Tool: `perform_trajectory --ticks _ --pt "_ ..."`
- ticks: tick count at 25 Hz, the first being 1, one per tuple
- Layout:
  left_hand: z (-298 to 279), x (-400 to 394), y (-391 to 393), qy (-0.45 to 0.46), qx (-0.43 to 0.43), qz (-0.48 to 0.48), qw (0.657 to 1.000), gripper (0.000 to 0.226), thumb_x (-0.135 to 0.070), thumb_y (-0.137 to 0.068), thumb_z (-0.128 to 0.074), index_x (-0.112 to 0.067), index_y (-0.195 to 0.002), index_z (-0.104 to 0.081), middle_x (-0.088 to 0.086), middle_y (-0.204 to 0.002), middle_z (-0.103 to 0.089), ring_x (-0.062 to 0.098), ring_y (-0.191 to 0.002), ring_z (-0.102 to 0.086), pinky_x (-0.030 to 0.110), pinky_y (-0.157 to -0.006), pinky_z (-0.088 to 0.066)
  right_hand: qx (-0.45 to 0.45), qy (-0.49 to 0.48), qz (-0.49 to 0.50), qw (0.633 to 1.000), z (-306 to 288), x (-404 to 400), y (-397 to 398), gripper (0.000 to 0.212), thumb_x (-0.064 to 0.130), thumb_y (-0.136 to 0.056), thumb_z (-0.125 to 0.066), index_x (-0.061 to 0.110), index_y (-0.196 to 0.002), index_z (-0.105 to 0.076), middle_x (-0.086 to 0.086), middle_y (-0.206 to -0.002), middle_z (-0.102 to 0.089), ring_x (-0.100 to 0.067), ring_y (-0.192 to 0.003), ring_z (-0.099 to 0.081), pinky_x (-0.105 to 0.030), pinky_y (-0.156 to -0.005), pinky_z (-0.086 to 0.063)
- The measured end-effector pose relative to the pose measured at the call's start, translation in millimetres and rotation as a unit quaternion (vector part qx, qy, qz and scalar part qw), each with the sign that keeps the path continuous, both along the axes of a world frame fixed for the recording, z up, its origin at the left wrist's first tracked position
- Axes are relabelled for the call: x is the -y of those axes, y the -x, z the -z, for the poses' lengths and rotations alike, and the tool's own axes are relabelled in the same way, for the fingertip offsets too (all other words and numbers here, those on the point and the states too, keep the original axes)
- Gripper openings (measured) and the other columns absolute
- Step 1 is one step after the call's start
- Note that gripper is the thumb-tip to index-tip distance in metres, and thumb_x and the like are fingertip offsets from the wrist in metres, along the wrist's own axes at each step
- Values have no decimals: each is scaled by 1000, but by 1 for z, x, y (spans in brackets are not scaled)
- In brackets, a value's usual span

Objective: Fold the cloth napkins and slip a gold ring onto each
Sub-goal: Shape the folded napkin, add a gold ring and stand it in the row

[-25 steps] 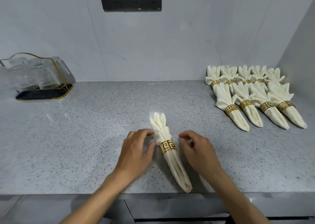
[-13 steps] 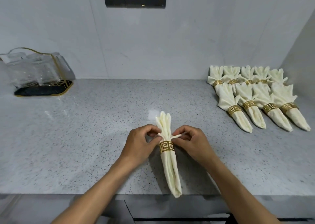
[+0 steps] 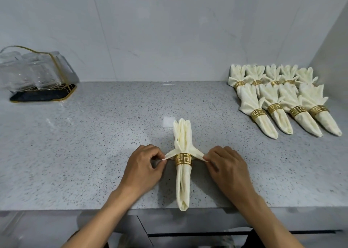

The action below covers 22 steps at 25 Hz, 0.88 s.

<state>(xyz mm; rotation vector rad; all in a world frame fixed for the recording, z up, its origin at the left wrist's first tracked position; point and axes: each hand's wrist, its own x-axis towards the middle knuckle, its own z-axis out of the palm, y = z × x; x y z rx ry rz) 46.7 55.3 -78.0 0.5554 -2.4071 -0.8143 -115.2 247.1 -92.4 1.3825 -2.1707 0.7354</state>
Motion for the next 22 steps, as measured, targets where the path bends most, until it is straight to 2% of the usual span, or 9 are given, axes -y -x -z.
perform_trajectory --ticks 3,4,7,9,11,13,15,17,22 --pt "-2 -4 -6 -36 19 12 999 16 -14 -80 -78 -27 -77 -69 -15 -78 -64 8 -78 -60 35 -72 -55 7 -65 -33 997 -1 -3 -7 6 17 -89 -67 17 -93 -72 4 -92 -67 -15 -74 -56 -35 -63 -51" --pt "-6 -1 -8 -51 46 28 997 14 -17 -81 -78 -28 -83 -70 -16 -83 -65 6 -82 -61 33 -76 -56 25 -87 -52 995 -8 -3 -4 16 18 -87 -68 18 -102 -73 5 -101 -69 -14 -83 -59 -35 -70 -55" --pt "-33 21 -1 -78 161 78 981 41 -28 -90 -69 -33 -129 -58 -19 -119 -62 0 -104 -59 30 -98 -51 232 -55 -80 968 -48 10 19 45 20 -91 -59 24 -136 -57 9 -130 -61 -8 -108 -60 -30 -91 -52" --pt "-55 38 17 -64 144 71 985 55 -25 -93 -64 -30 -145 -43 -15 -130 -58 4 -112 -57 31 -102 -48 329 -50 -75 940 -68 34 34 48 18 -98 -53 31 -143 -47 12 -134 -58 -8 -108 -61 -32 -92 -52" --pt "-67 41 37 -37 96 59 993 56 -18 -91 -65 -28 -143 -46 -13 -122 -62 4 -104 -60 27 -96 -50 319 -90 -89 939 -72 63 34 54 13 -97 -53 35 -145 -43 11 -135 -58 -10 -109 -61 -34 -93 -53" --pt "-66 37 49 -27 65 68 995 43 -12 -87 -70 -26 -127 -60 -11 -104 -68 2 -88 -63 23 -85 -54 324 -85 -108 936 -68 81 26 50 7 -93 -56 31 -137 -54 9 -123 -65 -9 -100 -63 -32 -89 -54" --pt "-60 36 52 -54 29 77 995 29 -11 -84 -75 -25 -109 -67 -10 -90 -69 3 -79 -64 18 -75 -54 311 -54 -87 945 -63 87 24 32 9 -89 -63 27 -114 -69 12 -96 -70 -5 -83 -63 -31 -79 -55" --pt "-55 39 49 -67 5 87 994 22 -10 -83 -76 -24 -99 -70 -11 -88 -70 3 -79 -64 15 -72 -51 297 -25 -62 953 -60 86 25 12 15 -85 -71 25 -92 -73 11 -81 -69 -7 -74 -64 -36 -73 -55" --pt "-44 53 31 -91 22 63 994 16 -11 -86 -73 -25 -92 -72 -9 -88 -71 4 -81 -63 17 -74 -50 357 31 -3 934 -53 41 41 7 21 -81 -79 27 -80 -75 10 -76 -71 -8 -70 -65 -33 -67 -55"
